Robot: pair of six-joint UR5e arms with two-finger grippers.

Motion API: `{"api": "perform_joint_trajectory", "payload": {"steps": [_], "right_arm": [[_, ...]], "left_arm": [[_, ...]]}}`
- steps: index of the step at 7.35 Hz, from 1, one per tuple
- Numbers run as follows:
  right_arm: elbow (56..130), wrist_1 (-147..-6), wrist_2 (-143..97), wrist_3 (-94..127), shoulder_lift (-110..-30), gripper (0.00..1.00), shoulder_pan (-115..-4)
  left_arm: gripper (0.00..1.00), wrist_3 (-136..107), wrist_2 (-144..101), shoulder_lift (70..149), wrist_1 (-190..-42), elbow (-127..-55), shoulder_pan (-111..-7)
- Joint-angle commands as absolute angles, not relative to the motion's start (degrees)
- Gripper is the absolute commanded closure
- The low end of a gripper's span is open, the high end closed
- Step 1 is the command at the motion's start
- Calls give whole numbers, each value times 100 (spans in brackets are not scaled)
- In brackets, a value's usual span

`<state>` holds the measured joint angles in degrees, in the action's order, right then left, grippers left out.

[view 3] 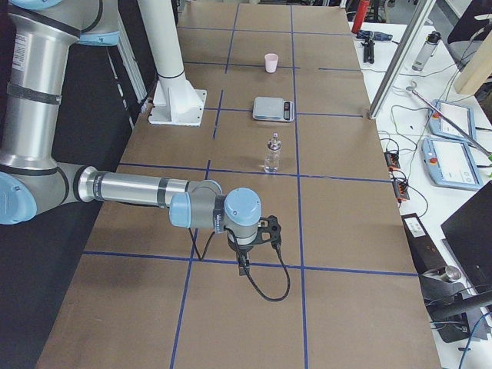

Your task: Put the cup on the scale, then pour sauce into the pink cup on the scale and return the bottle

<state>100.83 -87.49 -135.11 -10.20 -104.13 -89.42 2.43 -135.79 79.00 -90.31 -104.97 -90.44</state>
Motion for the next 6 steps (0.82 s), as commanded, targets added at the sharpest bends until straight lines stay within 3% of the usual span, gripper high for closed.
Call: {"api": "perform_joint_trajectory", "payload": {"steps": [1,4,6], "right_arm": [[10081,-8745,-13500,-985,-10389,0,-8947],[10107,-8745,-13509,-949,-10162,0,-8947],[10501,-8745,-13509,-932,-9968,0,-8947]], "left_arm": [[0,255,-13579,7901,-9035,-10520,-9044],[0,255,-13492,7971,-9131,-10565,-9035],[0,263,-13553,8007,-9386,-10582,-9026]]}}
